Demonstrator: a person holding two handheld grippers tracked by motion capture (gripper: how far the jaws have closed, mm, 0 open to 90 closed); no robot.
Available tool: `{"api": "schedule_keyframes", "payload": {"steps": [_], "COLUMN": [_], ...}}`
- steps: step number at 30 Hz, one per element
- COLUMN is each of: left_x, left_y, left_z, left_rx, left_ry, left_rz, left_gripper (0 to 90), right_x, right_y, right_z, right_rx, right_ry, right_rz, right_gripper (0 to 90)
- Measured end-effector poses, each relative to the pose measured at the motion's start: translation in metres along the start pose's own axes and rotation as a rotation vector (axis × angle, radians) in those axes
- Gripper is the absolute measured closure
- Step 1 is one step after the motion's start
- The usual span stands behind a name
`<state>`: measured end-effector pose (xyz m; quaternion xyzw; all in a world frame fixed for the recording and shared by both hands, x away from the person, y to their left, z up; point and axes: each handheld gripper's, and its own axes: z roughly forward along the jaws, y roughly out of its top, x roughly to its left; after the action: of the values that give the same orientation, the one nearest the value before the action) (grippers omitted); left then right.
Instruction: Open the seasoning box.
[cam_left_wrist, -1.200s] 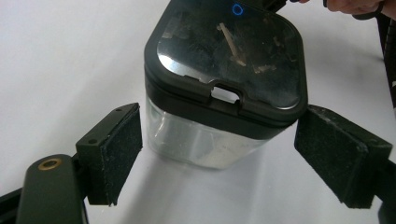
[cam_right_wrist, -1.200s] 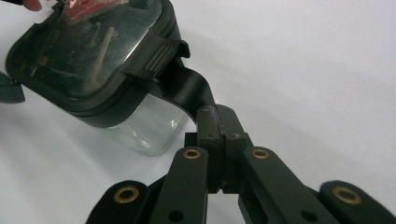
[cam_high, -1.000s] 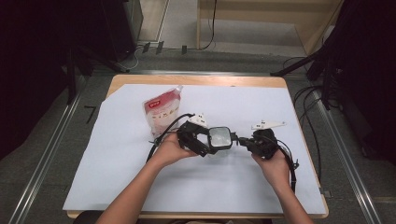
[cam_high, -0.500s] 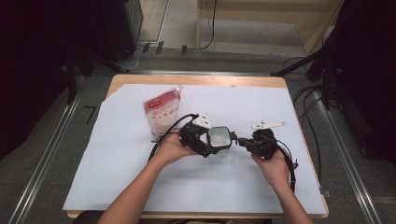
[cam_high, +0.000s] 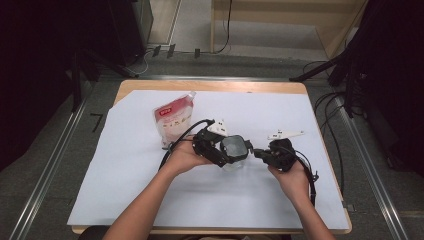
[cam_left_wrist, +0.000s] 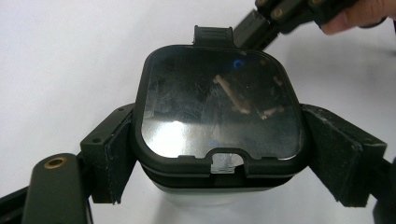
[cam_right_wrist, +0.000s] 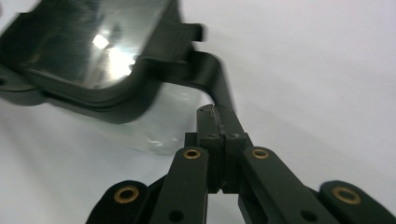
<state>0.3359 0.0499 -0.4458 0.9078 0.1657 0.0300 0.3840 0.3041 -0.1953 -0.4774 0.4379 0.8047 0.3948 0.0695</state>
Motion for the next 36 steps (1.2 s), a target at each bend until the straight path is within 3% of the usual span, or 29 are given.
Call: {"api": "schedule_keyframes", "payload": {"steps": [2,3,8,16,19,22,28,31,36], "left_x": [-0.001,-0.001,-0.001,-0.001,-0.001,-0.002,-0.002,-0.002,-0.003], "left_y": [0.0,0.001,0.0,0.0,0.001,0.003,0.007,0.012,0.018], "left_z": [0.0,0.0,-0.001,-0.003,-0.002,-0.004,-0.008,-0.013,-0.013], "left_rx": [0.002,0.005,0.005,0.002,-0.001,0.016,0.007,-0.032,-0.011], "left_ry": [0.0,0.005,0.0,0.0,0.001,0.002,0.002,-0.028,-0.022], "left_rz": [0.006,0.013,0.017,0.014,0.013,0.021,0.02,-0.014,-0.013], "left_gripper": [18.1,18.1,18.2,18.2,18.2,18.1,17.9,18.8,19.3], "right_x": [0.001,0.007,0.008,-0.002,-0.005,-0.003,0.0,0.0,0.001], "right_y": [0.0,0.001,0.002,0.002,0.004,0.003,0.004,0.004,0.003], "right_z": [0.001,0.003,0.002,-0.006,0.004,0.008,0.005,0.006,0.005], "right_rx": [-0.002,-0.006,-0.003,-0.031,-0.054,-0.04,-0.054,-0.05,-0.046], "right_ry": [0.016,-0.001,0.006,-0.016,-0.024,-0.048,-0.046,-0.035,-0.036], "right_rz": [-0.007,-0.05,-0.055,-0.006,0.043,0.02,0.016,0.021,0.018], "right_gripper": [90.0,90.0,90.0,90.0,88.9,90.0,90.0,90.0,90.0]}}
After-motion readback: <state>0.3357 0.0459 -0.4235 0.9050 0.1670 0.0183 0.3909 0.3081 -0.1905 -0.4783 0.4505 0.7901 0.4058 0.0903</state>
